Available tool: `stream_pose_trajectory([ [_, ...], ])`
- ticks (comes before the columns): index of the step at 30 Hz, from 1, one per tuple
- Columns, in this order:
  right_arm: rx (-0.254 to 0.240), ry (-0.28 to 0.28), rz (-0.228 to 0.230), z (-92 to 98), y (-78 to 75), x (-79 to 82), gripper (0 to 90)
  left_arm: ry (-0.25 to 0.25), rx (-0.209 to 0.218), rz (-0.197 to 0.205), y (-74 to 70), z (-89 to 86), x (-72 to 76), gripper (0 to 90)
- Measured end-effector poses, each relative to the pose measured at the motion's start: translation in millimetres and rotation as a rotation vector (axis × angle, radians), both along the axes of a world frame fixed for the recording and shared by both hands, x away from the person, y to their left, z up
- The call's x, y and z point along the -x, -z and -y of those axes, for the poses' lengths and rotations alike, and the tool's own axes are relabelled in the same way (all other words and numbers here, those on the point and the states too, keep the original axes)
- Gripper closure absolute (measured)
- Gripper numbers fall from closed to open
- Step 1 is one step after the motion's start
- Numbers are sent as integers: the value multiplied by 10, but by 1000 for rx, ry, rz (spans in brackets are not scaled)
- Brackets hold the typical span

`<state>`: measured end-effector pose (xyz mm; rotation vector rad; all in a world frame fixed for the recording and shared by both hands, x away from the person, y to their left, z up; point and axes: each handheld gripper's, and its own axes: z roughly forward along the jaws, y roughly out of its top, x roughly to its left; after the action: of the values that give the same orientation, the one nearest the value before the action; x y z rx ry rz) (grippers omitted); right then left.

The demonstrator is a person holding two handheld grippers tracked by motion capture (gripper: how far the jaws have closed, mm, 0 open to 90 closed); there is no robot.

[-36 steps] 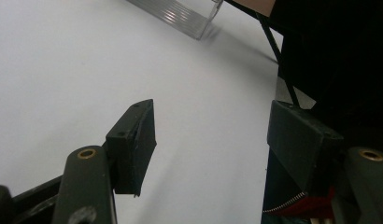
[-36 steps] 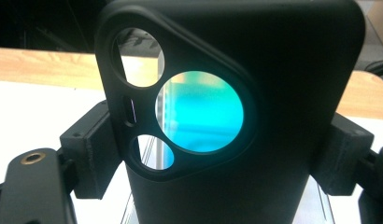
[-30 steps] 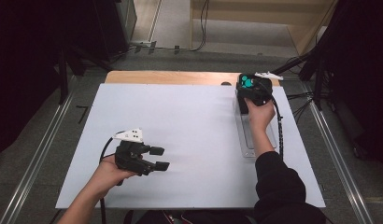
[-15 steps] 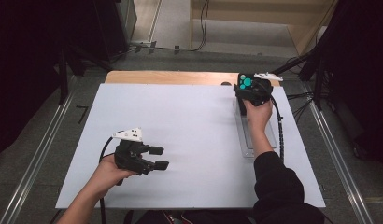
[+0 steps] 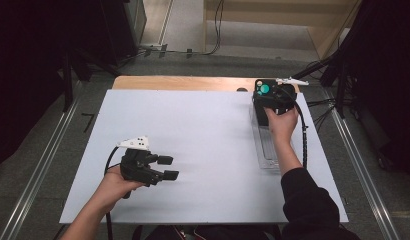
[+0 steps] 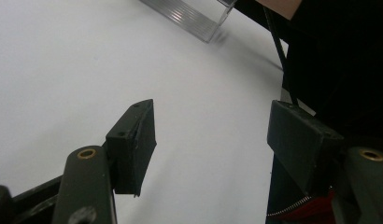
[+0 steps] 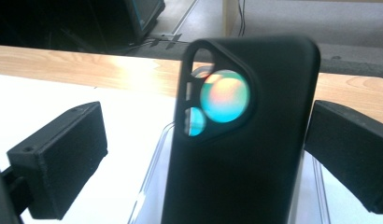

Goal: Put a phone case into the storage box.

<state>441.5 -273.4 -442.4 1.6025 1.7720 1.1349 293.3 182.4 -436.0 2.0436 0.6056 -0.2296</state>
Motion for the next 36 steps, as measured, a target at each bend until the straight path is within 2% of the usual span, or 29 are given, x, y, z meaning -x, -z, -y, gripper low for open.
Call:
stream_pose_trajectory([
  [2, -4, -17, -16, 5, -43, 59, 0, -4, 0, 1, 0, -5, -3, 331],
  [7, -1, -79, 6, -19, -167, 265, 0, -9, 3, 2, 2, -11, 0, 331],
  [9, -21, -112, 6, -32, -200, 347, 0, -9, 0, -2, 4, -13, 0, 331],
  [11, -46, -158, -1, -57, -216, 442, 0, -6, -1, -1, 6, -18, 3, 331],
  [15, -49, -246, -11, -108, -226, 619, 0, -16, -6, 10, 15, -32, 9, 331],
  [21, -99, -333, -22, -147, -209, 870, 0, -50, -35, 30, 36, -40, 21, 330],
  [23, -105, -372, -34, -166, -202, 956, 71, -60, -41, 37, 51, -45, 34, 330],
  [26, -75, -408, -38, -219, -201, 1094, 79, -74, -49, 32, 79, -71, 48, 306],
  [27, -72, -430, -49, -236, -198, 1141, 132, -82, -56, 30, 88, -83, 56, 306],
  [31, -61, -526, -71, -304, -166, 1341, 165, -101, -66, 31, 110, -124, 75, 306],
  [32, -55, -534, -71, -309, -160, 1377, 176, -103, -65, 32, 111, -136, 79, 305],
  [36, -79, -586, -90, -320, -131, 1561, 201, -115, -62, 41, 103, -163, 104, 305],
])
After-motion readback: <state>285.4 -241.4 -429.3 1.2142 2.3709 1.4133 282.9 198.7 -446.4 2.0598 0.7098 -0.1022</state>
